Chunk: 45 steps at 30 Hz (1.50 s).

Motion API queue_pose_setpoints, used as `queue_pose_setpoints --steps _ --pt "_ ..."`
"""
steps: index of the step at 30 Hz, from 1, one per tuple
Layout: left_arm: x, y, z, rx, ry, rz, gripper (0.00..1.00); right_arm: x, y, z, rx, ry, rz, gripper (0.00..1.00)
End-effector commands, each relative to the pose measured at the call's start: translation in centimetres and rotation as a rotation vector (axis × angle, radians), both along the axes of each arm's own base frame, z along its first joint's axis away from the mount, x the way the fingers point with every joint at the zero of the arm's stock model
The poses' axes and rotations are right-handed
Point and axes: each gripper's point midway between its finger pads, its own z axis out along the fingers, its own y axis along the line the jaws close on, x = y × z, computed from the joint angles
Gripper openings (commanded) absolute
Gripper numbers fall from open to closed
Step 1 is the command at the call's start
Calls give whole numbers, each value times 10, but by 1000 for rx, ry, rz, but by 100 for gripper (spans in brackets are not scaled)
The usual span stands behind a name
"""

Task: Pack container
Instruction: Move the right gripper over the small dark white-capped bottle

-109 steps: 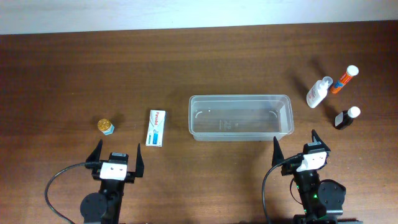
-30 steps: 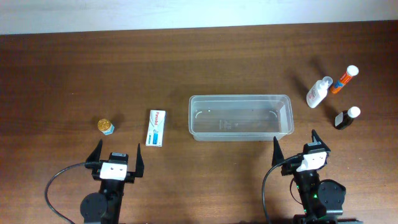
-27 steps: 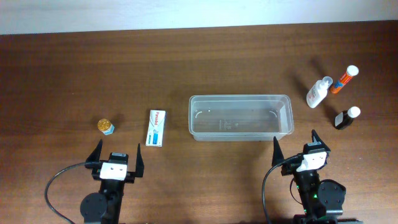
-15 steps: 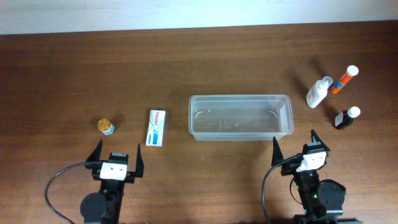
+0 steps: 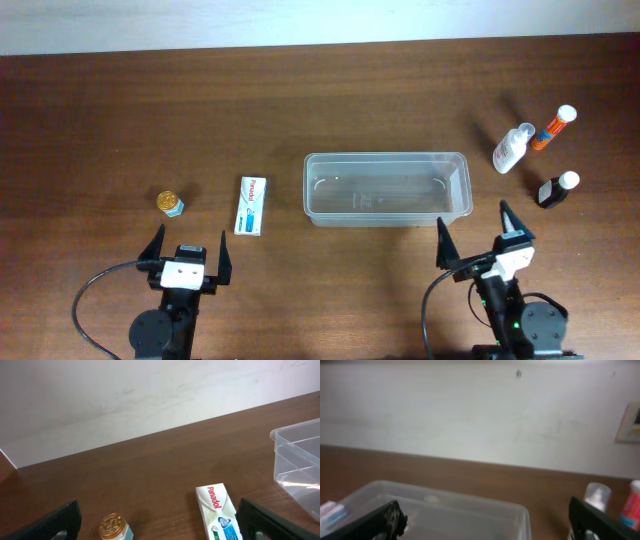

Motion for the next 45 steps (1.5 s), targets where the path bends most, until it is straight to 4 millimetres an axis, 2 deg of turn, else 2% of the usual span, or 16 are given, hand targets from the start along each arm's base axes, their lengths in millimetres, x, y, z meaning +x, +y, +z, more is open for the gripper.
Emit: queue_pose_setpoints --steps 1,3,5,9,11,14,22,25,28,30,35,37,41,45 --pt "0 2 -1 15 -3 11 99 -15 -18 62 -26 -93 -117 98" --pt "0 2 -1 15 -3 11 99 -23 -35 79 -45 -60 -220 98" --pt "0 2 -1 15 -3 11 99 -35 -63 93 -39 11 -383 98" --pt "0 2 -1 15 -3 11 99 -69 -112 121 -63 157 -688 98" --pt "0 2 -1 15 -3 11 99 -78 -120 139 -90 205 -743 98" --pt "0 2 -1 15 -3 11 99 -77 -120 152 -161 293 -735 98" --pt "0 2 -1 15 -3 11 100 -59 -121 136 -304 639 -698 99" --pt "0 2 -1 15 -3 11 100 -51 -116 146 -310 700 -653 99" --pt "0 2 -1 15 -3 11 99 -38 -100 162 -308 755 -510 99" --pt "0 2 -1 15 -3 11 99 -34 -101 168 -290 801 -495 99" --pt "0 2 -1 15 -3 11 99 -28 -119 164 -265 956 -488 99" --pt "0 2 -1 15 -3 11 99 -24 -135 159 -227 1010 -505 99" --pt "0 2 -1 15 -3 11 99 -15 -175 137 -75 1096 -571 99" --pt "0 2 -1 15 -3 11 99 0 -199 111 107 1149 -520 99"
